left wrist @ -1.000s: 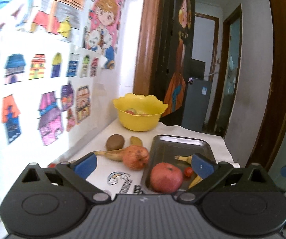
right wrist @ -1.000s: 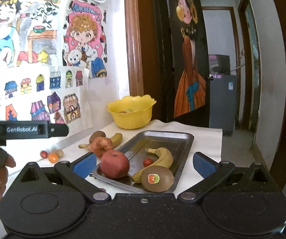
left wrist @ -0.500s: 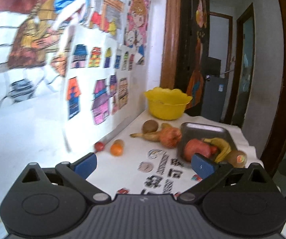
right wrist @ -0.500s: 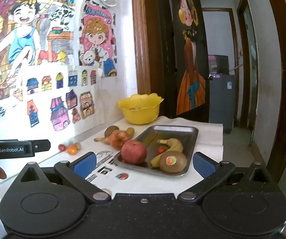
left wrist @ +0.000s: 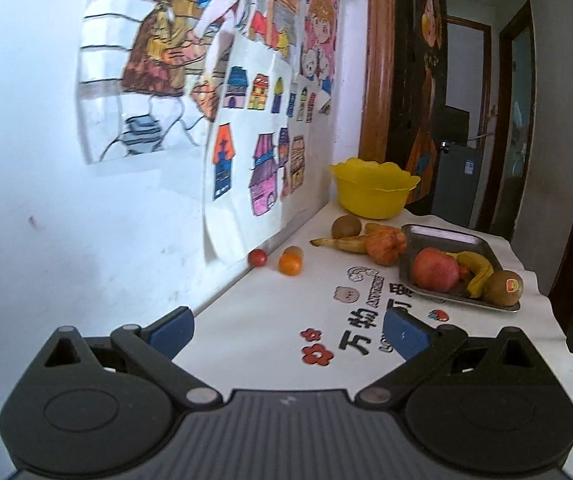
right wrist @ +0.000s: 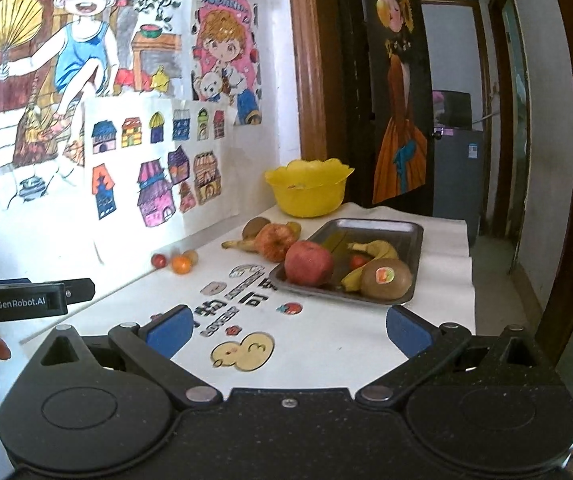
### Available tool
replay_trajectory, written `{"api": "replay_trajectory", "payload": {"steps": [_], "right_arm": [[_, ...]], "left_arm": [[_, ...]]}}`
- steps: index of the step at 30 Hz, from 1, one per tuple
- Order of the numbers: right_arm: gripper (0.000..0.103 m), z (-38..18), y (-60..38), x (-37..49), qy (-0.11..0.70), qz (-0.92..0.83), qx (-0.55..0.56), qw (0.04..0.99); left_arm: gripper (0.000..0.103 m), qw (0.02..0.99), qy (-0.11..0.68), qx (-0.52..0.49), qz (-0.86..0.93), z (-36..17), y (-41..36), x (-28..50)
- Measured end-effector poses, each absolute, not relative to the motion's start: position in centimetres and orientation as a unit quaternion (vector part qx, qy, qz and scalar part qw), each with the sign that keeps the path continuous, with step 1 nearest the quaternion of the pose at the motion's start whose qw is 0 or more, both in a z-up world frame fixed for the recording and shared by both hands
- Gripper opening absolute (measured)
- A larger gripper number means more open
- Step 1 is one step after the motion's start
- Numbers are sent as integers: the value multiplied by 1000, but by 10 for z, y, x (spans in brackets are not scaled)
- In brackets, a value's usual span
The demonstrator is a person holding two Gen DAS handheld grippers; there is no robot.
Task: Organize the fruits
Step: 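Withdraw both tools from the tray toward the loose fruit by the wall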
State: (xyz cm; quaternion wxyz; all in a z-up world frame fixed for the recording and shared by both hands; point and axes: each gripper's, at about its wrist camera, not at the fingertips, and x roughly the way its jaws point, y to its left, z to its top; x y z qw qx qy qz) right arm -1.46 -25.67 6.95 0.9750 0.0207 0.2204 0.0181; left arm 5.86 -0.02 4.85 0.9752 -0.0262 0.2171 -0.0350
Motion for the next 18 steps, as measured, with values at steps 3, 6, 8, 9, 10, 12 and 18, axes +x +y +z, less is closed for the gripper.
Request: {"api": "replay_trajectory", "payload": {"steps": [3,6,8,9,10,12,18], "right_arm": [[102,67,-252,-14,229,25,20,973],[102,67,-246,-9,238,35,11,971],[102,67,-243,-5,239,39,9,970],[102,68,-242,-1,240,42,10,970],[102,68,-241,3,241,45,9,969],[102,70,-239,13,242,52,4,969],[102,86,-232,46,210,120,-51,969]], "left_arm": [[102,975,219,-24,-30,47,5,57],[102,974,225,-20,-26,44,7,58],[102,973,228,-17,-23,44,8,60],[102,973,229,-15,-22,44,8,62],[102,973,230,-12,-21,44,8,64],[102,972,232,-6,-19,45,9,70],[102,969,246,7,-23,49,13,99]]}}
